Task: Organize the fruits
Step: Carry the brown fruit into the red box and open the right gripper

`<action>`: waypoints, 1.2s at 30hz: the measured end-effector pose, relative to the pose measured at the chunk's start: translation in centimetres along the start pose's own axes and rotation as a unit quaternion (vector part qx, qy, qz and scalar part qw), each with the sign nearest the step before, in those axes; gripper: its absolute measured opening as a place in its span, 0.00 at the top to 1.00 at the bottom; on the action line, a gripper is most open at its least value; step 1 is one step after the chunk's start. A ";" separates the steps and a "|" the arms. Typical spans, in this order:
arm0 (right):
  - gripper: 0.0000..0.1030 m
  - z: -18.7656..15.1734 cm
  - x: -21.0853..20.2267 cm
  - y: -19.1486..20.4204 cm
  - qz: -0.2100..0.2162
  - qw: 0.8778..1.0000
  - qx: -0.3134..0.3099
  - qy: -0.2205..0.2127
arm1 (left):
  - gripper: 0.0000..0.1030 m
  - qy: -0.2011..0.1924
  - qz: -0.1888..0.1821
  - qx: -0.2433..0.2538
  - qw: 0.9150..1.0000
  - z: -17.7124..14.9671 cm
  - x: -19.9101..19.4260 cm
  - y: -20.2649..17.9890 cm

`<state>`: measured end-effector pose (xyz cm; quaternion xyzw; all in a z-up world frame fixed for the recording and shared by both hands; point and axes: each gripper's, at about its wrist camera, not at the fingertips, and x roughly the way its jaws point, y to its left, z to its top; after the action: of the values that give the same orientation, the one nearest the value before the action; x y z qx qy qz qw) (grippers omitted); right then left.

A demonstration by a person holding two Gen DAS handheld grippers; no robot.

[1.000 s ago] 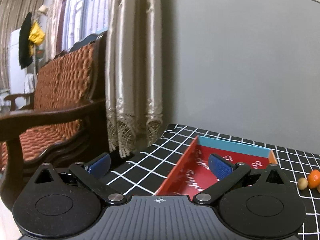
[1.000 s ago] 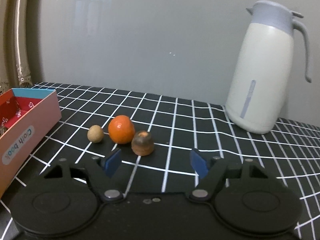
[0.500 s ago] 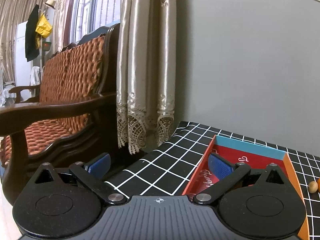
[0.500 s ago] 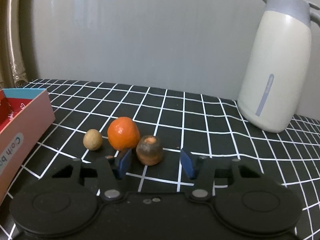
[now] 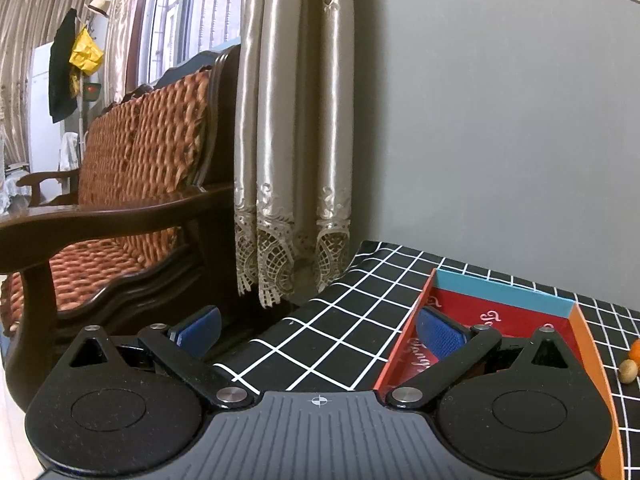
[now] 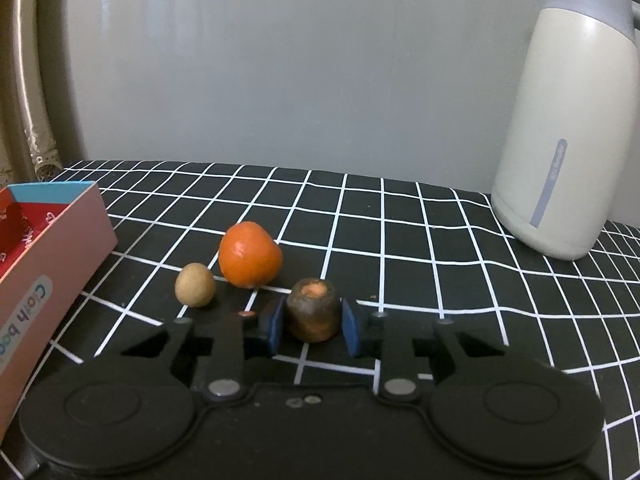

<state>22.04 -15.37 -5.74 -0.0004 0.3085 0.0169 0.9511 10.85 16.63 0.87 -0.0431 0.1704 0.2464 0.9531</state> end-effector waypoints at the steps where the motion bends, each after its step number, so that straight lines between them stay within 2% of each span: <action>1: 0.73 -0.1 -0.3 0.1 0.000 1.000 -0.002 0.000 | 0.00 0.000 -0.001 0.001 1.000 0.0 0.0 -0.1; 12: 0.73 -0.8 -4.6 -0.4 0.003 1.000 -0.021 -0.019 | 0.00 -0.002 -0.017 0.009 1.000 -0.3 -0.9 -0.9; 20: 0.73 -0.5 -7.9 0.2 0.017 0.999 -0.029 -0.039 | 0.00 0.000 -0.014 0.013 1.000 -0.4 -1.7 -0.8; 27: 0.73 0.1 -9.9 2.1 0.040 0.997 -0.031 -0.052 | 0.00 0.001 -0.019 0.019 1.000 -0.3 -2.4 -0.9; 36: 0.73 0.4 -10.3 5.9 0.074 0.995 -0.042 -0.059 | 0.00 0.000 -0.008 0.023 1.000 -0.2 -2.8 0.7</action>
<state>13.73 -9.79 0.74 -0.0162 0.2506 0.1002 0.9628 8.23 15.92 1.66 -0.0224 0.1754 0.2350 0.9558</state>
